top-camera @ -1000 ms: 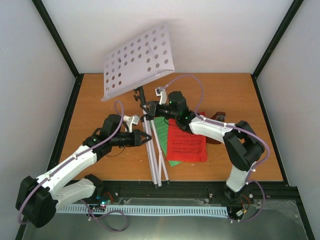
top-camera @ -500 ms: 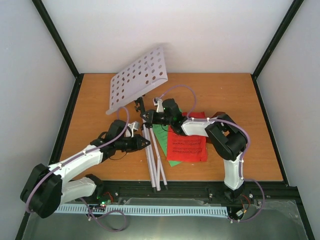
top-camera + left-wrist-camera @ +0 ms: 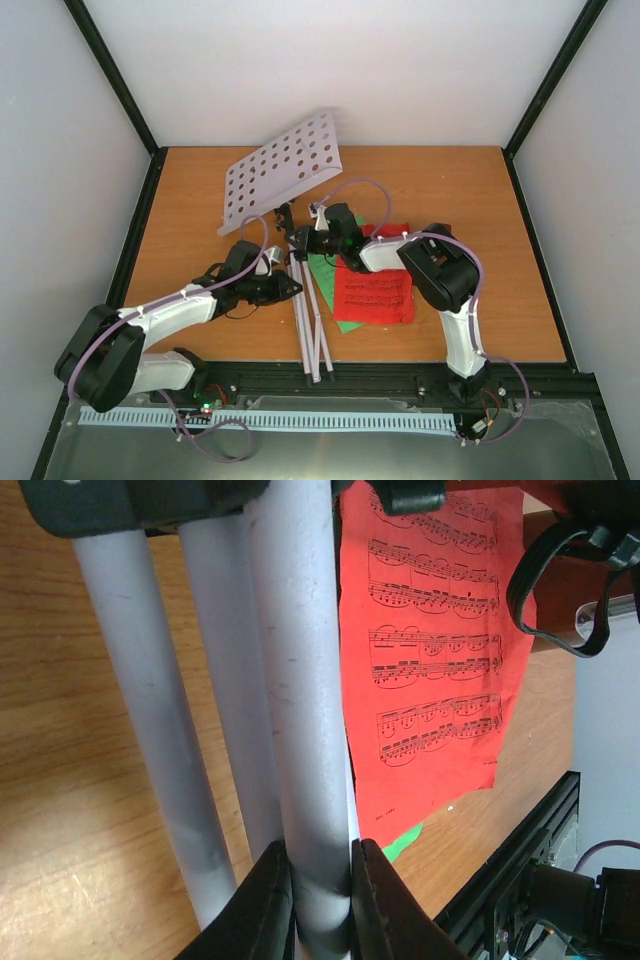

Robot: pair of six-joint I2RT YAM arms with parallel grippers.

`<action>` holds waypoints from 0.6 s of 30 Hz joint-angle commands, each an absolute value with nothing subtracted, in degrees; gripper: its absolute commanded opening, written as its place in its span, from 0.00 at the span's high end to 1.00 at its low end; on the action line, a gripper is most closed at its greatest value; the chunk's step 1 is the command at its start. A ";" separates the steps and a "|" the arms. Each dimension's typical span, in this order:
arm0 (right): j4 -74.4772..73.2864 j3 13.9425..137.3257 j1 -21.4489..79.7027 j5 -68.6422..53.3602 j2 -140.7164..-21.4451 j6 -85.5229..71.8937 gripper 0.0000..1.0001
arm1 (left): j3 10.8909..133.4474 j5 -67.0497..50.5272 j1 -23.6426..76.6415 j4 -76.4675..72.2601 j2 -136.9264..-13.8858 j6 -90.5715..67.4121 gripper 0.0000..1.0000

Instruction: Pack up the instrument practice props

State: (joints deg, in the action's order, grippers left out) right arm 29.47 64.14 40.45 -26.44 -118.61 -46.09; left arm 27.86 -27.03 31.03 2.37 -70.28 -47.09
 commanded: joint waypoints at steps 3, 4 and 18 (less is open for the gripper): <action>33.33 66.12 41.22 -26.07 -121.18 -31.66 0.96 | 30.50 -22.57 30.31 -16.57 -72.61 -41.26 1.00; 33.24 66.32 41.15 -25.93 -121.58 -31.30 0.95 | 30.50 -22.54 30.31 -16.60 -73.01 -41.18 1.00; 33.83 64.21 40.72 -23.82 -121.49 -28.27 0.67 | 30.99 -21.67 30.32 -17.75 -77.10 -39.41 1.00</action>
State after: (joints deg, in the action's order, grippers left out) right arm 28.03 64.58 39.77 -23.88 -121.21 -37.67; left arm 27.86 -26.76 30.96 -3.60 -77.54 -46.78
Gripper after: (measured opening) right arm 0.302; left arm 0.139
